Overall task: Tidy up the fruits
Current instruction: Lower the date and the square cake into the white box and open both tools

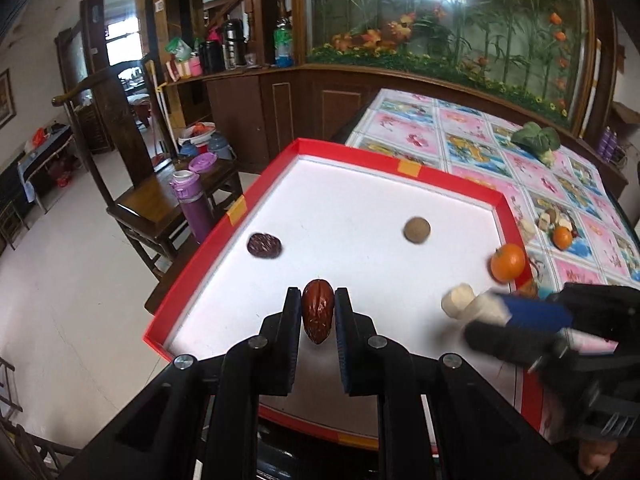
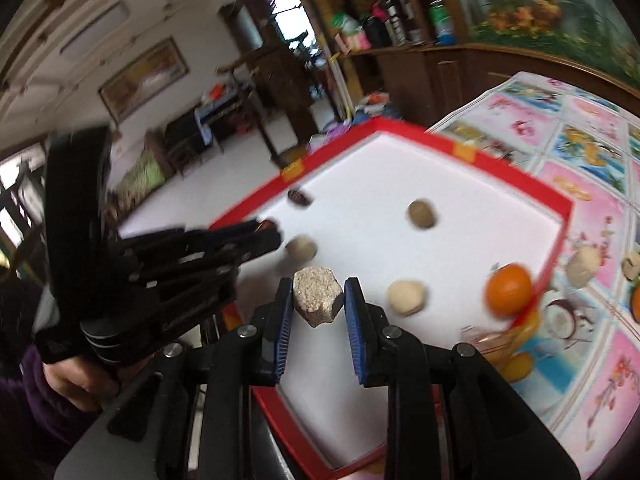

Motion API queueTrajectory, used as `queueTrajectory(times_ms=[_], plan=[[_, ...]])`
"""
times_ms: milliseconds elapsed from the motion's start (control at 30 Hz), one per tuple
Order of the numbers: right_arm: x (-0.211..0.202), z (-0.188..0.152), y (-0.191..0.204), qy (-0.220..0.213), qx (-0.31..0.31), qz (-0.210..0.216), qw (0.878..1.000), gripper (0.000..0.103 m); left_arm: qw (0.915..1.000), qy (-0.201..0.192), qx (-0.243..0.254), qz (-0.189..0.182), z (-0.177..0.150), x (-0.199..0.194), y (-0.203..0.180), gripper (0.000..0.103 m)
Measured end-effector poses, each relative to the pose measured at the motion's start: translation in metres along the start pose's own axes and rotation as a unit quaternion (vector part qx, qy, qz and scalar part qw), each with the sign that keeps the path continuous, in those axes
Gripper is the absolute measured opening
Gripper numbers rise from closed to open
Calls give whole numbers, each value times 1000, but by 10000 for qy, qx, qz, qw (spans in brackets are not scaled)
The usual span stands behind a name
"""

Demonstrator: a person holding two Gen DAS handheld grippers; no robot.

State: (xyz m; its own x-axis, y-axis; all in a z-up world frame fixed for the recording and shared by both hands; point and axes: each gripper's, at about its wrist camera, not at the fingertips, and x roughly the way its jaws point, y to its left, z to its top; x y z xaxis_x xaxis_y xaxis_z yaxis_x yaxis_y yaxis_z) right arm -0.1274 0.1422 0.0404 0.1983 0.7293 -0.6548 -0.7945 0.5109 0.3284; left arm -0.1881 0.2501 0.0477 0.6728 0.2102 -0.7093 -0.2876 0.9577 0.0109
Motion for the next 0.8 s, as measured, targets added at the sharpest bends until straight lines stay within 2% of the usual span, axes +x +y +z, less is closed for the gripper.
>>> queueTrajectory(times_ms=[133,367,633,700,767,800], plan=[[14,-6,4,291,-210,-202,9992,28,9999,134,72,61,-4,4,1,15],[26,-10,-1,538,-329,-250,9977,28,9989,432,191,-15,-12,13,-4,15],[26,-15,6,651,-539,-314,9959,29,9982,555,234,-66,-14,18,-10,15],[26,-16,9,736,-672,-356,9944,33,9981,571,234,-7,-14,18,-11,16],[21,-15,7,757,-614,-228,9950,45,9980,586,229,65,-13,18,-13,18],[17,-15,6,724,-581,-197,9955,47,9979,597,201,117,-13,18,-13,27]])
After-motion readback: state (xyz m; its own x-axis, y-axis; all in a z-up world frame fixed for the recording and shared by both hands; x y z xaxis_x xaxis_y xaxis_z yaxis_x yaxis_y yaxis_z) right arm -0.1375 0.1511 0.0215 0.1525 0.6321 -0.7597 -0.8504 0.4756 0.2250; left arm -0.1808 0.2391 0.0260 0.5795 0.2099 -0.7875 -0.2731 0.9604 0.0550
